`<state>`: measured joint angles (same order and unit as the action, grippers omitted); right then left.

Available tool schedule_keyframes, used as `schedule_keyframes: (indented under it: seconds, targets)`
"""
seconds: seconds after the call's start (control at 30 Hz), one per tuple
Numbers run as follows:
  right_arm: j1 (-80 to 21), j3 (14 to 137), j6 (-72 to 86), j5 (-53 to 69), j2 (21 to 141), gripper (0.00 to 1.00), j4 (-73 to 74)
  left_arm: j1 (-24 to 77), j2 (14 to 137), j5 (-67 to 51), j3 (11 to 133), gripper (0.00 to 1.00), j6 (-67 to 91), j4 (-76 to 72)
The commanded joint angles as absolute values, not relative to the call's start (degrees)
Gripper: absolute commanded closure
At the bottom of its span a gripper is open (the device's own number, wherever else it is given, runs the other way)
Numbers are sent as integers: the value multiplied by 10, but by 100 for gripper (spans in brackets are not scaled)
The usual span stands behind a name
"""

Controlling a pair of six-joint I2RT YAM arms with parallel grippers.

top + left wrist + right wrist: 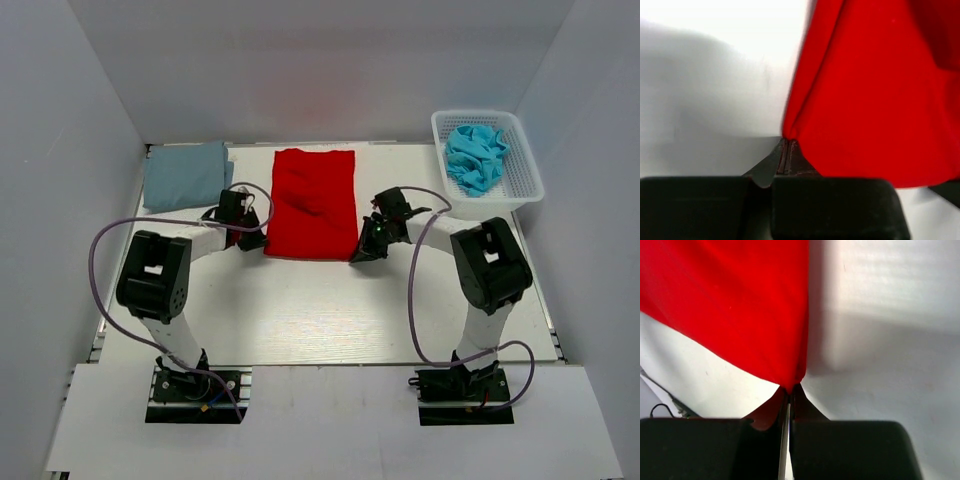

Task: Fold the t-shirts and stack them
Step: Grab one side of the 2/3 rectangular tshirt with both arms, then fold the long partially folded tshirt into a neat square

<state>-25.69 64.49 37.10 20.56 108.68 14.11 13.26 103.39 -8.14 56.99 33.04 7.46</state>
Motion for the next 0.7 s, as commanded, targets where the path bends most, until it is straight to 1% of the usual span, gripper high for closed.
schedule_keyframes:
  seconds: [0.0,0.07,0.17,0.2,0.27,0.3,0.37,0.47,0.53,0.63,0.67]
  targets:
    - [-259,617,360,177,1021,100,111,134,960,-91,519,100,346,96]
    - [-265,607,339,179,991,100,120,134,930,-111,511,100,346,122]
    - [-278,578,313,173,924,100,157,140,853,-158,483,100,352,165]
    - [-283,572,314,172,884,100,174,140,832,-173,476,100,358,177]
    - [-293,545,318,184,855,100,183,140,767,-221,456,100,363,209]
    - [-303,538,330,188,813,100,188,145,746,-242,456,100,371,221]
    - [-310,521,337,190,768,100,195,145,696,-250,455,100,378,262]
    - [-310,530,349,175,737,100,207,145,669,-220,487,100,398,303]
    - [-308,559,350,161,734,100,198,139,669,-213,510,100,405,298]
    - [-305,621,344,135,760,100,205,128,714,-213,554,100,417,304]
    - [-305,651,340,134,781,100,208,128,730,-190,568,100,423,315]
